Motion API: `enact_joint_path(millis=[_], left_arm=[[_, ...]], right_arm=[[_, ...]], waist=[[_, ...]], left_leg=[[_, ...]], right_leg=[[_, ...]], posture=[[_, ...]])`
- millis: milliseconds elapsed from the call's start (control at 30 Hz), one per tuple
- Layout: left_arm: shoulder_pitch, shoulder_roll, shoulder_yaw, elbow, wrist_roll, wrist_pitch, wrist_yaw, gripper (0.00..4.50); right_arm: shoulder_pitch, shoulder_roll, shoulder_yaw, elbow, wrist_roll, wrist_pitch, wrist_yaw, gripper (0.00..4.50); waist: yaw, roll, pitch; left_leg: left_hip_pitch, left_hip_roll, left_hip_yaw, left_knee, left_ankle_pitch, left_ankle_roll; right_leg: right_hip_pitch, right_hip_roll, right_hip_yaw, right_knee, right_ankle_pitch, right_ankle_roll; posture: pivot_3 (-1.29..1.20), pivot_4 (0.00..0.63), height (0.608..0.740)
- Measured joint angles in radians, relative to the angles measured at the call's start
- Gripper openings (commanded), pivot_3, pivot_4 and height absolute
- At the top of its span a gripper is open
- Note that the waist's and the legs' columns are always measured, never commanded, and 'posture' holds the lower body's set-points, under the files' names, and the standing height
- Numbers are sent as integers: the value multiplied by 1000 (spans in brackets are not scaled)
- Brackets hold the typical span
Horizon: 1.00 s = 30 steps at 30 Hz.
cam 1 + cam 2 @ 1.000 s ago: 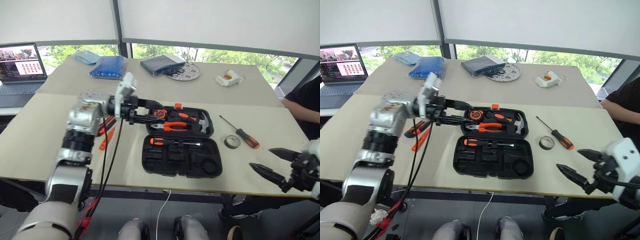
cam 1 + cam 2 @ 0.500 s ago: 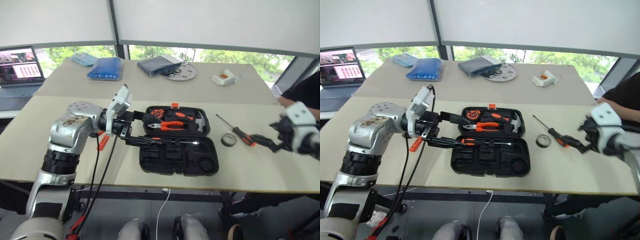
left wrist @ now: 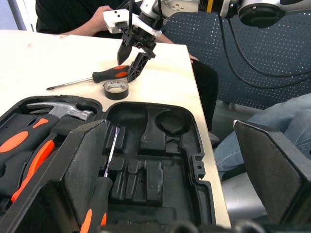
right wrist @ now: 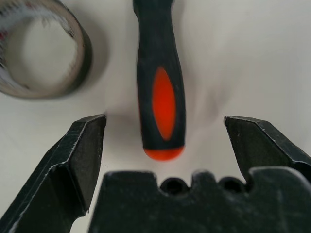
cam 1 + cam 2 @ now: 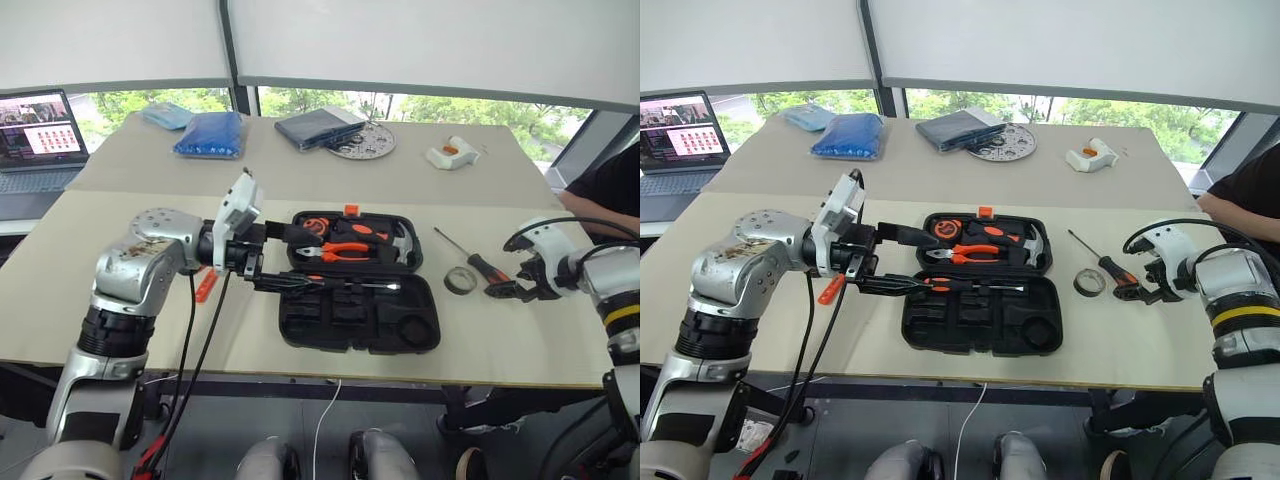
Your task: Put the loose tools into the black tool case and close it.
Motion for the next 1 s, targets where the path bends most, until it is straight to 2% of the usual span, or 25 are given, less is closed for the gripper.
enact_joint_path(millis=[200, 267, 400, 467, 600, 667, 767, 867, 1000], left_arm=[[0, 9, 0, -2, -1, -4, 8, 4500], [1, 14, 0, -2, -1, -6, 7, 4500], [25, 61, -1, 35, 10, -41, -6, 4500], [54, 101, 3, 57, 16, -52, -20, 4500], [78, 152, 9, 80, 18, -67, -49, 4500], [79, 173, 5, 81, 22, -82, -72, 4500], [80, 196, 0, 89, 34, -94, -100, 4500], [80, 197, -3, 91, 39, -97, -105, 4500], [80, 197, -3, 91, 39, -96, -103, 4500]], right_arm=[[-46, 28, -11, 120, -43, -86, -1, 1334], [-46, 28, -19, 133, -52, -106, -2, 948], [-31, 17, -80, 103, -44, -151, -6, 948], [19, -16, -133, -55, 8, -159, 47, 947], [108, -32, -174, -530, 133, -68, 180, 947], [142, -18, -155, -725, 173, 1, 208, 947], [187, 18, -57, -915, 184, 46, 226, 947], [201, 28, 29, -976, 152, 37, 231, 947], [218, 13, 75, -981, 78, -34, 230, 947]], waist=[[-3, 1, 0], [-3, 2, 0], [-3, 6, 2], [-5, 11, 5], [-12, 12, 6], [-7, 12, 6], [2, 12, 6], [15, 12, 6], [20, 12, 6]], left_leg=[[1, 0, 0, 0, 1, -2], [1, 0, 0, 0, 1, -2], [1, 0, 0, 0, 1, -2], [1, 0, 0, 0, 1, -2], [1, 3, 0, 0, 2, -3], [1, 3, 0, 0, 2, -3], [1, 1, 0, 0, 1, -3], [-4, 0, 0, 1, 1, -3], [-7, -1, 0, 2, 2, -3]], right_leg=[[0, 0, 1, 1, 0, 0], [0, -1, 1, 1, 0, 0], [0, -1, 1, 2, 0, 0], [-1, -1, 2, 2, 0, 0], [-1, 0, 1, 3, 0, 0], [-1, 1, 1, 3, 0, 0], [-2, 0, 1, 3, 0, 0], [-5, -2, 0, 3, 0, 0], [-7, -2, -1, 2, 1, 0]], posture=[[0, 150, 718], [0, 150, 718], [0, 150, 718], [0, 150, 718], [0, 150, 718], [0, 150, 718], [0, 150, 718], [0, 150, 718], [0, 150, 718]])
